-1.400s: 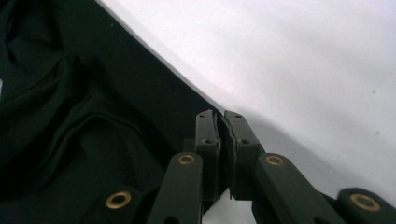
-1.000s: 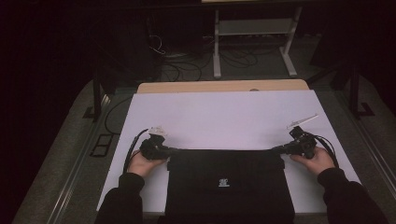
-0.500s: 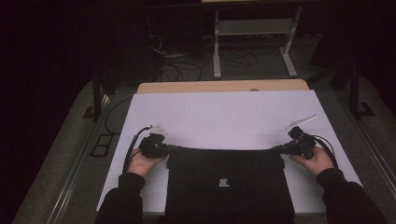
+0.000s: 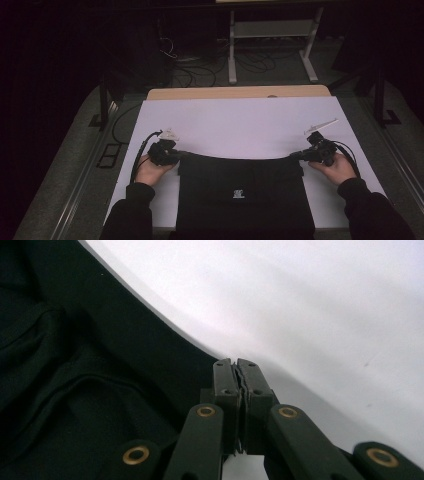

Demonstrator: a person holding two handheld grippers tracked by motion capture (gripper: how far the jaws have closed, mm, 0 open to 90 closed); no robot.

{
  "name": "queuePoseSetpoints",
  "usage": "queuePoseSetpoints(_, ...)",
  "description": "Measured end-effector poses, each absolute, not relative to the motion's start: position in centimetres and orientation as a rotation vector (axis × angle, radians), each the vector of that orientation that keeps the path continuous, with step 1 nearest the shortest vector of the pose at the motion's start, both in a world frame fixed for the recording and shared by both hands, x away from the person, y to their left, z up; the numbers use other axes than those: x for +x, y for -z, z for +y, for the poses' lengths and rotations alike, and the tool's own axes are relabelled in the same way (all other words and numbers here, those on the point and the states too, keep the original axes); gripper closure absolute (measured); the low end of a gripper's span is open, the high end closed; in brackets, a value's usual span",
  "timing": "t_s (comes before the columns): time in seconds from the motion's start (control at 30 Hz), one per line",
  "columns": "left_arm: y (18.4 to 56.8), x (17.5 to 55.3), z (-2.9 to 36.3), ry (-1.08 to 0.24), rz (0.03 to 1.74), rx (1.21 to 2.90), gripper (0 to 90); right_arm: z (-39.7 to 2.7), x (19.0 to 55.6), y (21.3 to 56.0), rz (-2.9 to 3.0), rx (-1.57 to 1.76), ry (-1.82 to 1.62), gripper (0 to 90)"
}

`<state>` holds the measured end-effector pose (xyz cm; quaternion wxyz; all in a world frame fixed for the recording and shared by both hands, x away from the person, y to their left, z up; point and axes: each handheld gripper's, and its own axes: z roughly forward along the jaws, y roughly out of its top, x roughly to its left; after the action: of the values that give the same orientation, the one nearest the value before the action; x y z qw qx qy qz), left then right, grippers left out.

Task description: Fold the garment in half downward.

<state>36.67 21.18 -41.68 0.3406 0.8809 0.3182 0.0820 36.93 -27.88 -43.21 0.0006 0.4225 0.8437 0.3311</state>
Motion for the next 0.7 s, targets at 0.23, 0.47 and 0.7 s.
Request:
queuePoseSetpoints(0.23,40.7,37.7,21.4,-0.226,0.85,2.268,84.5,-27.9,37.9,41.8,2.612,1.321,-1.054,86.5)
queuePoseSetpoints(0.47,40.0,38.8,21.3,-0.24,0.869,2.282,84.5,-27.9,38.8,40.9,2.58,1.319,-1.052,86.5)
queuePoseSetpoints(0.7,38.3,39.4,21.0,-0.272,0.866,2.3,84.4,-28.0,39.4,39.5,2.556,1.307,-1.054,86.4)
